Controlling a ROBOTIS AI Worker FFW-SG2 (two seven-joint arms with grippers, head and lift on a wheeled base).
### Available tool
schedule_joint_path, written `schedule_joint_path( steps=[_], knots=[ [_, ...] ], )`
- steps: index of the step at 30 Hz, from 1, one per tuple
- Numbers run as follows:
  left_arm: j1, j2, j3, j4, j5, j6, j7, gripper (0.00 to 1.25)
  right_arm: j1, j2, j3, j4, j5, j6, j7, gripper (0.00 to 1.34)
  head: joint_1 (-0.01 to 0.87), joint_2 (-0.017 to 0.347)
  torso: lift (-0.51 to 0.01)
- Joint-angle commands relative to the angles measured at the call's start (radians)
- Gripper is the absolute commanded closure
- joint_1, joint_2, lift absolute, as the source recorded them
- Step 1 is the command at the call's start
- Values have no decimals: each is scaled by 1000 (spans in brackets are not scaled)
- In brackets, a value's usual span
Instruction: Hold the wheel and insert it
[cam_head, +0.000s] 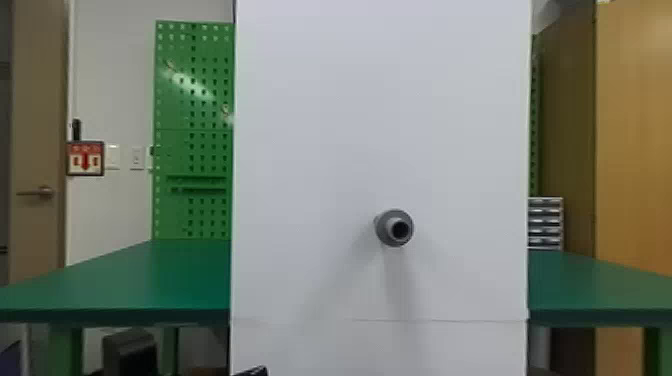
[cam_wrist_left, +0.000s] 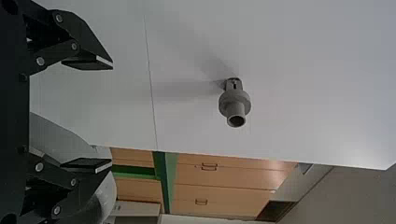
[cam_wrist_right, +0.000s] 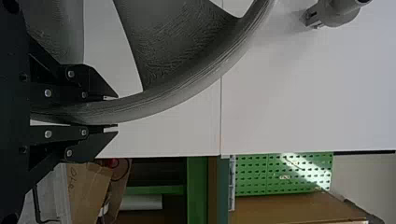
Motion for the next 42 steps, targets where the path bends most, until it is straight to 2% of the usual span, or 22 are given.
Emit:
schedule_joint_path(
  steps=[1, 27, 34, 42],
  knots=[
    [-2, 0, 0, 0, -1, 0, 1, 502, 1, 0, -2, 5, 4, -1, 0, 1061, 0, 12, -492],
    [0, 3, 2, 0, 1, 0, -1, 502, -4, 2, 3, -5, -2, 26, 0, 1062, 0, 12, -492],
    [0, 2, 2, -1, 2, 0, 1, 502, -16, 18, -8, -81, 15, 125, 0, 1062, 0, 12, -492],
    [0, 2, 0, -1, 4, 0, 1, 502, -33, 17, 1, -183, 24, 240, 0, 1062, 0, 12, -492]
  ],
)
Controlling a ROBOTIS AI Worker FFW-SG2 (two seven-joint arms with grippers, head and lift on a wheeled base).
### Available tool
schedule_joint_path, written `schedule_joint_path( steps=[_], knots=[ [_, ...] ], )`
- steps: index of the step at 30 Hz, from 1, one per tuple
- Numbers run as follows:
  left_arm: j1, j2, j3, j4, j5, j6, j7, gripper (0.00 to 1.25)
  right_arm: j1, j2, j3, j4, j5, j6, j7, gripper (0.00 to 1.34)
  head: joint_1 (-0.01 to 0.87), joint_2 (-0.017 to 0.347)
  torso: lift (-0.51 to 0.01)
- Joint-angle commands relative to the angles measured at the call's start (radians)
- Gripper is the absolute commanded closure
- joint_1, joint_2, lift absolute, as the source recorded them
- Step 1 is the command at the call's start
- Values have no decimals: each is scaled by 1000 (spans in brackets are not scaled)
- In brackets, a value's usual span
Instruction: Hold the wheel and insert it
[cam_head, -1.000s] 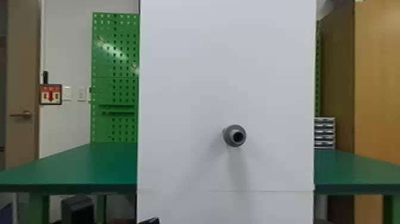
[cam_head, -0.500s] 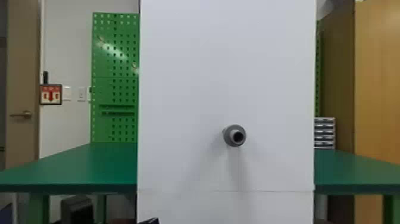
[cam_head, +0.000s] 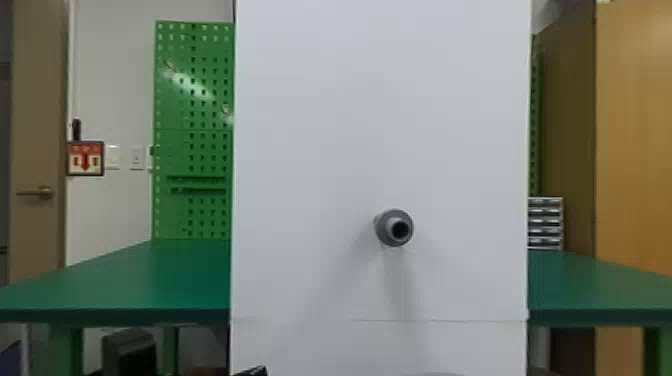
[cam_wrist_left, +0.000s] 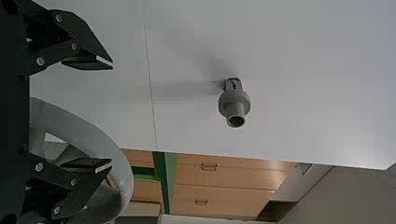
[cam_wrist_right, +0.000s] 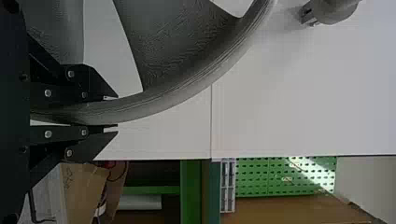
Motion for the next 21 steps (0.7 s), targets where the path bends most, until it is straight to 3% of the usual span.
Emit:
schedule_joint_path(
  steps=[1, 12, 21],
  knots=[
    [0, 0, -1, -1, 1, 0, 0, 502, -15, 0, 6, -56, 2, 70, 0, 1062, 0, 12, -492],
    [-2, 2, -3, 0, -1, 0, 0, 502, -52, -2, 9, -204, -4, 286, 0, 1062, 0, 12, -492],
    [-3, 2, -4, 0, -1, 0, 0, 502, -90, -22, 18, -286, -12, 420, 0, 1062, 0, 12, -492]
  ],
)
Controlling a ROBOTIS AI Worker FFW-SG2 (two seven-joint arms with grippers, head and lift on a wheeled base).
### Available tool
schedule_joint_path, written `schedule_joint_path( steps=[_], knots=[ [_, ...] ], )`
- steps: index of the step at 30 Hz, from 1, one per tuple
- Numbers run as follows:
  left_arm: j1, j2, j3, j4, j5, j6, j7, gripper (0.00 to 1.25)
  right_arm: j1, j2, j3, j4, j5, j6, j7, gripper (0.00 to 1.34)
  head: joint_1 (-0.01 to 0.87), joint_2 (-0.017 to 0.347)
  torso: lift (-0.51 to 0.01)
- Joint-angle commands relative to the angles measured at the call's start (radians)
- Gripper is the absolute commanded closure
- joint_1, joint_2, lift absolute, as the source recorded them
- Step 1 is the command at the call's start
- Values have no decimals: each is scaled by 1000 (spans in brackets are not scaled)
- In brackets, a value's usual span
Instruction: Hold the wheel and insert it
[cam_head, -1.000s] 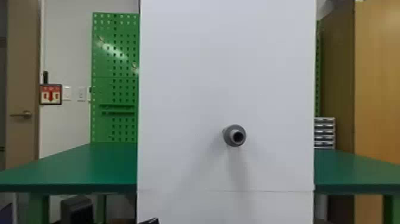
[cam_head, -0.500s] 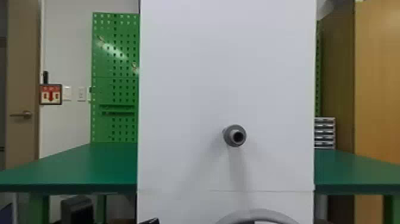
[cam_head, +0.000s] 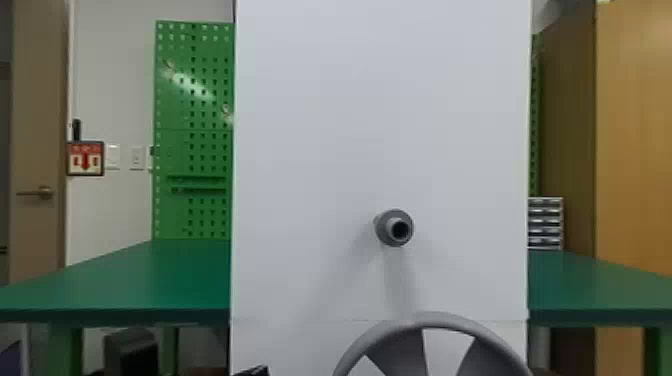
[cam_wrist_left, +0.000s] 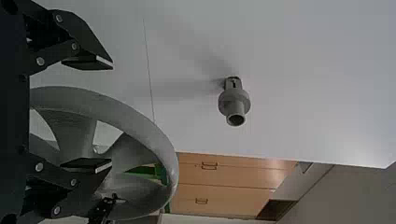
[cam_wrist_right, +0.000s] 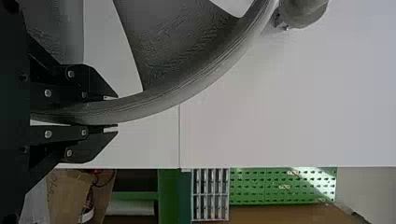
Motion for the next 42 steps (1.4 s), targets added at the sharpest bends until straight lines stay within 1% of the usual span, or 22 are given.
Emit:
schedule_joint_path(
  steps=[1, 6, 12, 18, 25, 31, 37, 42],
  knots=[
    [0, 0, 0, 0, 0, 0, -2, 502, -23, -7, 4, -41, -2, 75, 0, 1062, 0, 11, -492],
    [0, 0, 0, 0, 0, 0, 0, 502, -52, -10, 5, -84, -2, 164, 0, 1062, 0, 12, -492],
    [0, 0, -1, 0, 0, 0, 0, 502, -101, -10, 2, -153, 4, 314, 0, 1062, 0, 12, -492],
    [-2, 0, -3, 0, 0, 2, 0, 502, -153, -12, -3, -193, 6, 423, 0, 1062, 0, 12, -492],
    [-2, 2, -6, 0, -2, 2, 0, 502, -217, -24, 1, -227, -9, 547, 0, 1062, 0, 12, -492],
    [-5, 3, -6, 0, 0, 3, 0, 502, -280, -25, 11, -250, -8, 621, 0, 1062, 0, 12, -492],
    [-11, 5, -17, 0, -3, 6, 0, 502, -351, -39, 16, -279, -5, 713, 0, 1062, 0, 12, -492],
    [-12, 5, -24, 2, -6, 8, 3, 502, -398, -48, 14, -285, -9, 787, 0, 1062, 0, 12, -492]
  ],
)
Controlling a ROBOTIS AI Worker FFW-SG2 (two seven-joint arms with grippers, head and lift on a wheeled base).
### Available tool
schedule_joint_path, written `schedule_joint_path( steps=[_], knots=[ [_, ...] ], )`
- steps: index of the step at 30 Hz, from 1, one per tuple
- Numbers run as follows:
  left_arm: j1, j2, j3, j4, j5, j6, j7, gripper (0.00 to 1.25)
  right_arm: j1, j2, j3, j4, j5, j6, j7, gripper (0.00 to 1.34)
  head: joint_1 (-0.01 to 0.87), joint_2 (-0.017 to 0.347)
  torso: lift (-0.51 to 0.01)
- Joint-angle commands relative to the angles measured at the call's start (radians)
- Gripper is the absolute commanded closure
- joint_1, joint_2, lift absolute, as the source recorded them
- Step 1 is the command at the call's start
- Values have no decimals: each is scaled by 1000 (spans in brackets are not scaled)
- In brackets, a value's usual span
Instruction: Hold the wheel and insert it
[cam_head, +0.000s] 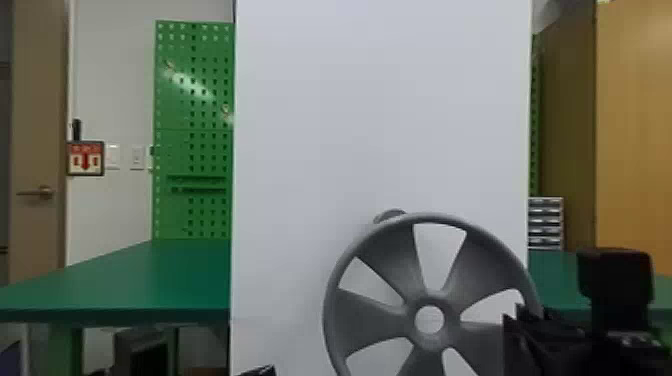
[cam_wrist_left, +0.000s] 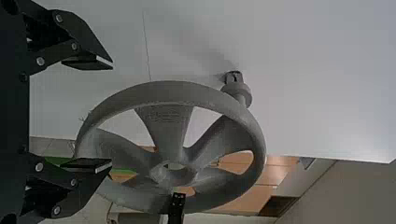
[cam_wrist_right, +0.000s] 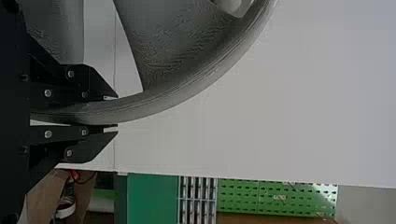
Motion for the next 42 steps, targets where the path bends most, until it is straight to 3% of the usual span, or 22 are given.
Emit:
schedule_joint_path(
  steps=[1, 5, 23, 30, 42],
  knots=[
    [-3, 0, -7, 2, -1, 1, 3, 502, -41, -7, -1, -4, -2, 57, 0, 1062, 0, 12, -492],
    [-6, 0, -12, 3, -1, 3, 5, 502, -64, -2, -4, -4, 0, 74, 0, 1062, 0, 12, -492],
    [-27, 2, -49, 28, 6, 4, 5, 502, -241, -34, -13, 11, -10, 211, 0, 1062, 0, 12, -492],
    [-38, 8, -63, 40, 12, 4, 8, 502, -301, -47, -25, 57, -66, 227, 0, 1062, 0, 12, -492],
    [-47, 14, -76, 48, 20, 4, 11, 502, -355, -56, -13, 82, -59, 229, 0, 1062, 0, 12, -492]
  ],
)
